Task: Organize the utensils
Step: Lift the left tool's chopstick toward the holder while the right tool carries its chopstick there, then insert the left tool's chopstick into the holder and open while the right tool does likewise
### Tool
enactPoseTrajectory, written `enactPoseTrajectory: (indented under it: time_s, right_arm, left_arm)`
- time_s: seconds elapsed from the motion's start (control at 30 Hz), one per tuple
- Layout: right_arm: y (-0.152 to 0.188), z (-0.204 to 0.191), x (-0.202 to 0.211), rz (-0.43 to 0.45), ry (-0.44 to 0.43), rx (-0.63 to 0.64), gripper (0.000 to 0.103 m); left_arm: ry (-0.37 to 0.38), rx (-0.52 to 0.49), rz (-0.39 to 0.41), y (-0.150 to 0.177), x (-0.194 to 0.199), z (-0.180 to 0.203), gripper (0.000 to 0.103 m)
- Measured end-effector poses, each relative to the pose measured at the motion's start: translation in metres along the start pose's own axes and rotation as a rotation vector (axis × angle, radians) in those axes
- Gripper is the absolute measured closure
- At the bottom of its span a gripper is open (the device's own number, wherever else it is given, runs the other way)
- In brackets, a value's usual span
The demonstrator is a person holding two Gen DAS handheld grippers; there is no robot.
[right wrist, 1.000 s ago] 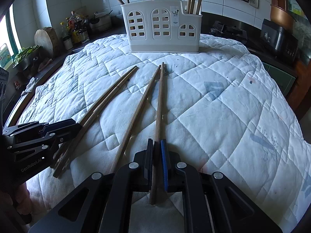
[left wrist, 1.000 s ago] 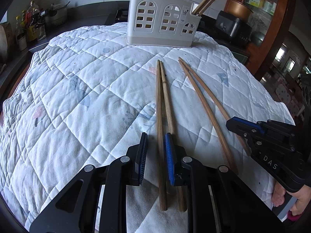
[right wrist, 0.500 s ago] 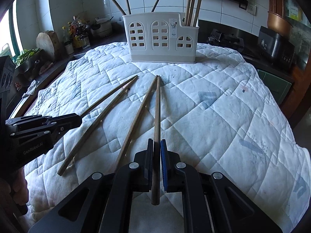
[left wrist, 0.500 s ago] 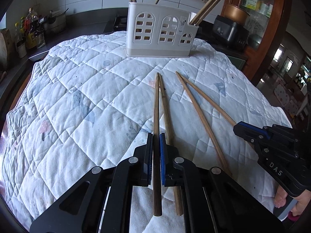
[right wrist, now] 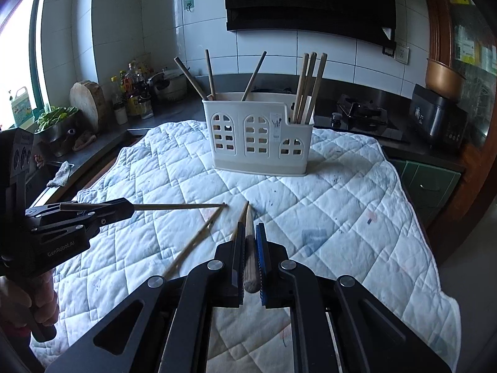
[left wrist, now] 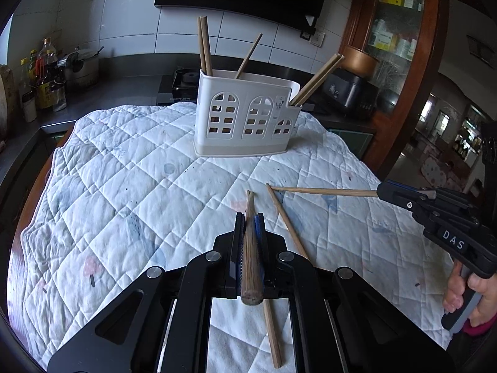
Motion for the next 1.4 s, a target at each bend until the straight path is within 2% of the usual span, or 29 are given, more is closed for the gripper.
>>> enactPoseTrajectory:
  time_s: [0.23, 0.57, 0.77, 0.9, 1.17, 1.27, 1.4]
  right_arm:
    - [-0.051, 0.012, 0.008, 0.009, -0.025, 0.024, 0.096]
    - [-0.141, 0.030, 0.034, 0.055, -0.012, 0.059, 0.096]
    - [-0.195, 0.029, 0.039, 0.125, -0.037, 0.043, 0.096]
    - [-0.227, 0.032, 0.031, 0.166, -0.014, 0.039, 0.096]
    - [-0.267, 0.051, -0.003, 0.221, 0.030, 0.008, 0.096]
    - [-0.274, 0.060, -0.018, 0.227, 0.035, -0.019, 0.096]
    - [-0.275, 0.071, -0.039, 0.227, 0.056, -0.031, 0.096]
  left_arm:
    - [0.016, -0.038, -0.001, -0.032, 0.003, -0.002, 0.098]
    - [0.016, -0.082, 0.019, -0.086, 0.010, 0.001, 0.098]
    - [0.012, -0.128, 0.083, -0.133, 0.023, 0.014, 0.098]
    - [0.003, -0.144, 0.144, -0.176, 0.033, 0.021, 0.098]
    - [-0.071, -0.145, 0.258, -0.256, 0.031, 0.017, 0.098]
    - [-0.103, -0.138, 0.266, -0.270, 0.019, 0.013, 0.098]
    - [-0.129, -0.122, 0.245, -0.272, -0.004, 0.002, 0.098]
Point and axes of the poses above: each gripper's, at about its wrist camera, not at the fingertips, and x roughly against the way its jaws point, z to its right, y to its underside, the point moved 8 cm from there along -x, roughly the way its jaws point, and after that the axes turned 3 degrees about -y, right-handed, at the moved point
